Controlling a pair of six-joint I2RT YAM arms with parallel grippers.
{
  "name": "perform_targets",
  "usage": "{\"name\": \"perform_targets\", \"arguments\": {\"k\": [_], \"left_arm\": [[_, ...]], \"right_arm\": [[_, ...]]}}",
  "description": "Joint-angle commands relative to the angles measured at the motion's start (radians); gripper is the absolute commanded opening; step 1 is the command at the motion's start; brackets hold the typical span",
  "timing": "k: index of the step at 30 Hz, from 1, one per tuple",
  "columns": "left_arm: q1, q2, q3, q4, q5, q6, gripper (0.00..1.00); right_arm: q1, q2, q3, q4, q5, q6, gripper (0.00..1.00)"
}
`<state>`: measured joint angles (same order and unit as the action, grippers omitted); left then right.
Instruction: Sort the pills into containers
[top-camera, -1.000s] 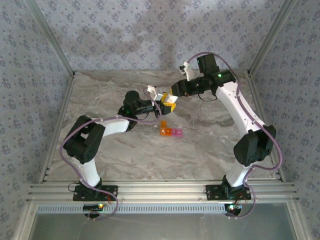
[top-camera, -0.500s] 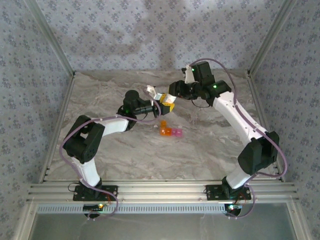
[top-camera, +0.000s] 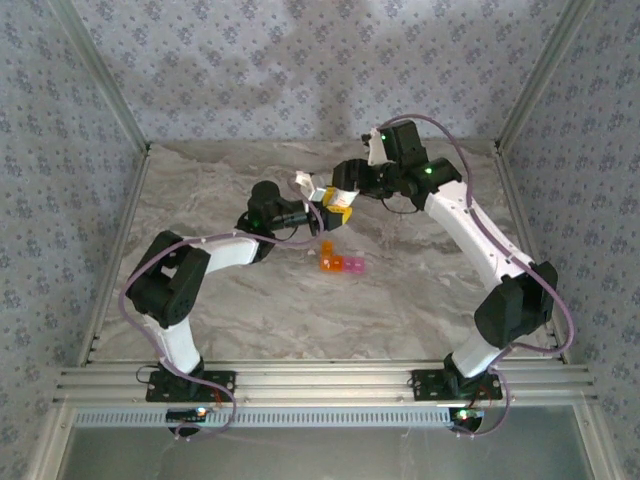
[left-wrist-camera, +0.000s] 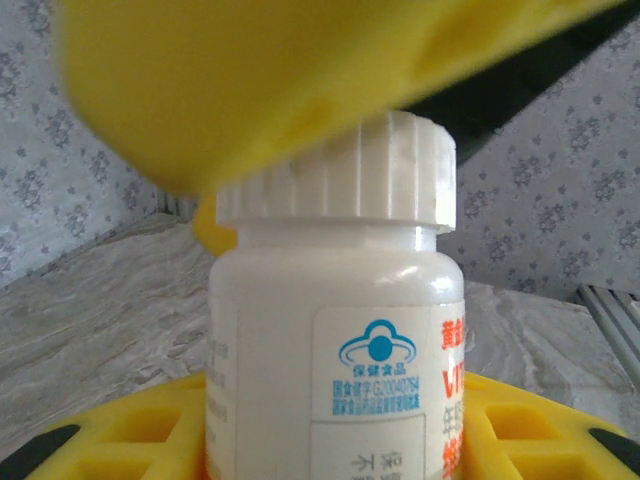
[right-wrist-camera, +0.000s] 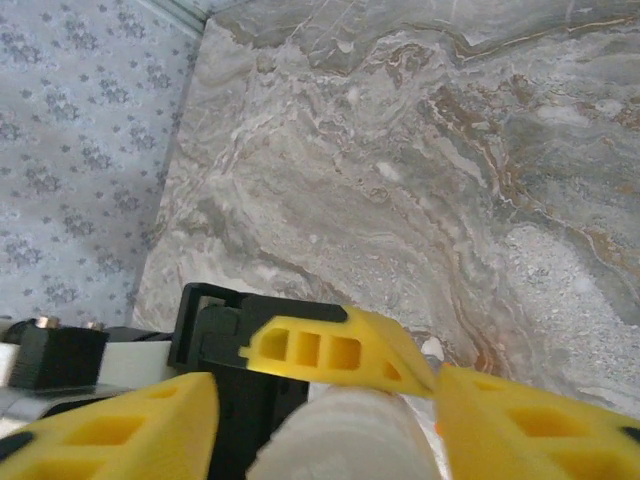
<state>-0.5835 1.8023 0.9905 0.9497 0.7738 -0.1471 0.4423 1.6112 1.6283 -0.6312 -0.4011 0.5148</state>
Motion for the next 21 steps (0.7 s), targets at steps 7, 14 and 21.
{"name": "perform_targets", "arguments": {"k": [7,14,21], "left_arm": [[-0.005,-0.038,0.030,0.066,0.027,0.017,0.00],[-0.004,-0.038,0.038,0.065,0.031,0.016,0.00],[-0.005,-0.038,0.045,0.057,0.035,0.018,0.00]], "right_arm": [[-0.088,-0.014,0.133,-0.096,-0.062,-0.102,0.81],[-0.136,0.028,0.172,-0.181,-0.155,-0.292,0.86],[-0.121,0.017,0.159,-0.228,-0.210,-0.458,0.88]]}}
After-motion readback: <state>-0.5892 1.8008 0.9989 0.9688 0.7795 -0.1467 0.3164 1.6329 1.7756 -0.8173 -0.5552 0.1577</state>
